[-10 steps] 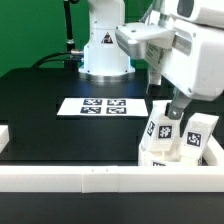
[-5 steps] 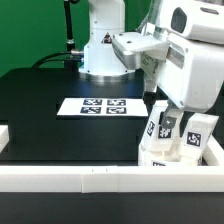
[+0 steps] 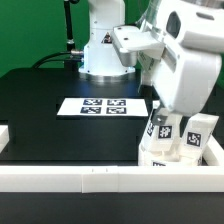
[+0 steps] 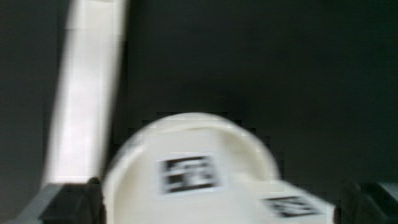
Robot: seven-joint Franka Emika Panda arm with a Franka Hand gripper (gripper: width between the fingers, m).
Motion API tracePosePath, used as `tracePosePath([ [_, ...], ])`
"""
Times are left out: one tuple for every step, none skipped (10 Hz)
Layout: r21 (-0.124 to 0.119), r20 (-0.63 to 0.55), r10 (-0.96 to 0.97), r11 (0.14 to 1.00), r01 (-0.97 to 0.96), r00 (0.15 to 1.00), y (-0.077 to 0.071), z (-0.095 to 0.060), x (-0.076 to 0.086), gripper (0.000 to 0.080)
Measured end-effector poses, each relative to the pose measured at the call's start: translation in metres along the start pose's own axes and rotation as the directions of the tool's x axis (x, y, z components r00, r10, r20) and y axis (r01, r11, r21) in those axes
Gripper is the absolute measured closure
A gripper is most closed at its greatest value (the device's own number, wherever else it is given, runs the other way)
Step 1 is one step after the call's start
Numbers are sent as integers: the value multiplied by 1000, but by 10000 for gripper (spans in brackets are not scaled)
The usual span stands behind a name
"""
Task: Assemble stool
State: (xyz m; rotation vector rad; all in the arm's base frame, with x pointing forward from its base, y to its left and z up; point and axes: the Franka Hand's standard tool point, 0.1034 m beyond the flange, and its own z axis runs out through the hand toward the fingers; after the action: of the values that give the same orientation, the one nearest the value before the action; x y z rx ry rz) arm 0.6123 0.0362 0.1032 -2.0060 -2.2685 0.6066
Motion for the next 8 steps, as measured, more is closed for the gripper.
tracePosePath([
  [-63,1,1,998,-1,1000,15,-5,1,150],
  [-92,-5,7,996,-8,1000,14,-6,1,150],
  [-72,-5,12,997,-12,1000,9,-4,-1,150],
  [-85,-6,13,996,-14,1000,11,-4,-1,150],
  [-190,-17,12,982,-15,1000,22,-8,-1,150],
  [-273,-25,13,962,-19,1000,20,-8,0,150],
  [-392,-39,14,919,-28,999,23,-9,3,150],
  [-442,-50,20,896,-40,999,21,-7,5,150],
])
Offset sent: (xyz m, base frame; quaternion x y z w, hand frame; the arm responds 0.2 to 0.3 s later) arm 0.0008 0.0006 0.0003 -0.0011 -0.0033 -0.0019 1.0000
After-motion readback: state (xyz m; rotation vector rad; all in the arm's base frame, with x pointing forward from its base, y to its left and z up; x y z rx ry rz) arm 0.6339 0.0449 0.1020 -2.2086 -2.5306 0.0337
